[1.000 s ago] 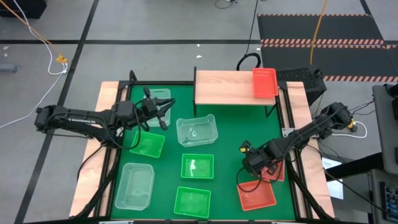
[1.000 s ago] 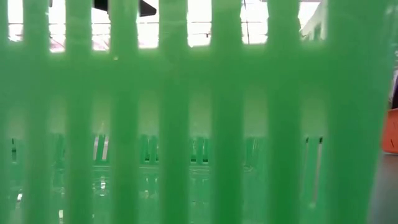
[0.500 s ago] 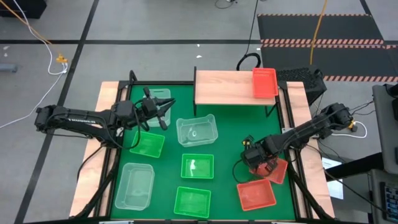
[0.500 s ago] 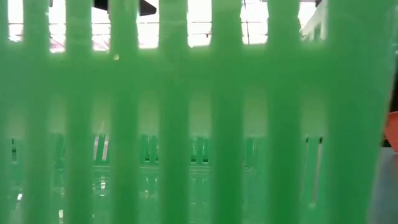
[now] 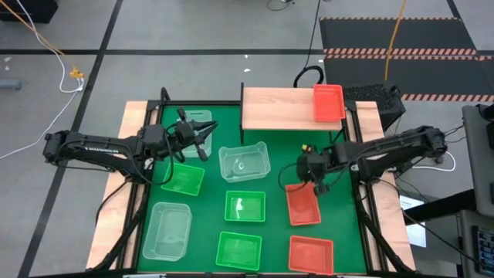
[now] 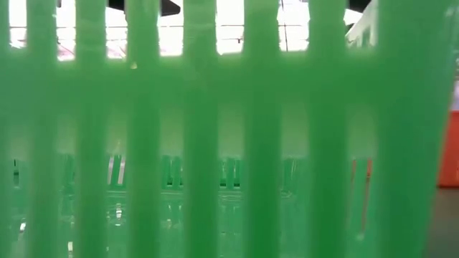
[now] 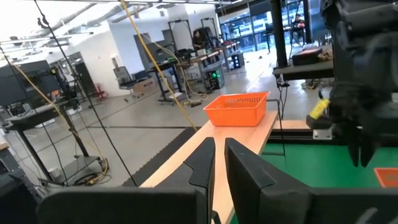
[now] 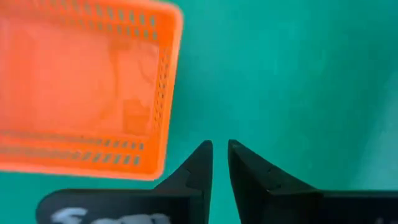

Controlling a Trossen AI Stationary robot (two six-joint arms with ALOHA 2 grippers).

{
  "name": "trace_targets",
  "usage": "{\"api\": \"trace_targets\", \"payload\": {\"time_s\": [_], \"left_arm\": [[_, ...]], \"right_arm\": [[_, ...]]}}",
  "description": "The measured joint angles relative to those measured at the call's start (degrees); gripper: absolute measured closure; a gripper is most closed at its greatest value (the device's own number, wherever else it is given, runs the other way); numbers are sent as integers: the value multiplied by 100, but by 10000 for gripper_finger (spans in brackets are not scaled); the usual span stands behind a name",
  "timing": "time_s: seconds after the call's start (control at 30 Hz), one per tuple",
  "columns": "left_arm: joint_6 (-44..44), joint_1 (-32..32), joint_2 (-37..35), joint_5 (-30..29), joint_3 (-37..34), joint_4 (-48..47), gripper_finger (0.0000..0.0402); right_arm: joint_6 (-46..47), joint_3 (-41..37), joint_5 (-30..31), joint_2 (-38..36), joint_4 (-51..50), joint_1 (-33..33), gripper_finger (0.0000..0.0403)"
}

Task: Stack baskets on shelf by color
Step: Adjust the orange bin on the shelf

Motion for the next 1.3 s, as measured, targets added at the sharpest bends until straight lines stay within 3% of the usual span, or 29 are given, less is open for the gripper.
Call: {"api": "trace_targets", "payload": {"time_s": [0.17,0.27,0.53,0.73,0.97,1.3], "left_arm": [[-17,0,1,2,0,-36,360],[-97,0,0,2,0,-45,360],[-366,-2,0,2,0,-180,360],[-634,-11,14,60,0,-171,360],[-959,-11,636,787,0,410,359],[-1204,76,1294,821,206,685,301]], "right_arm": [[1727,0,-989,-359,831,118,328],[2502,2,-1094,-404,1365,508,320],[2922,-2,185,-222,1996,2155,319],[3196,0,769,-233,2302,2930,319],[3850,-1,1007,-229,1323,3082,319],[3371,-179,968,-231,2030,2990,318]]}}
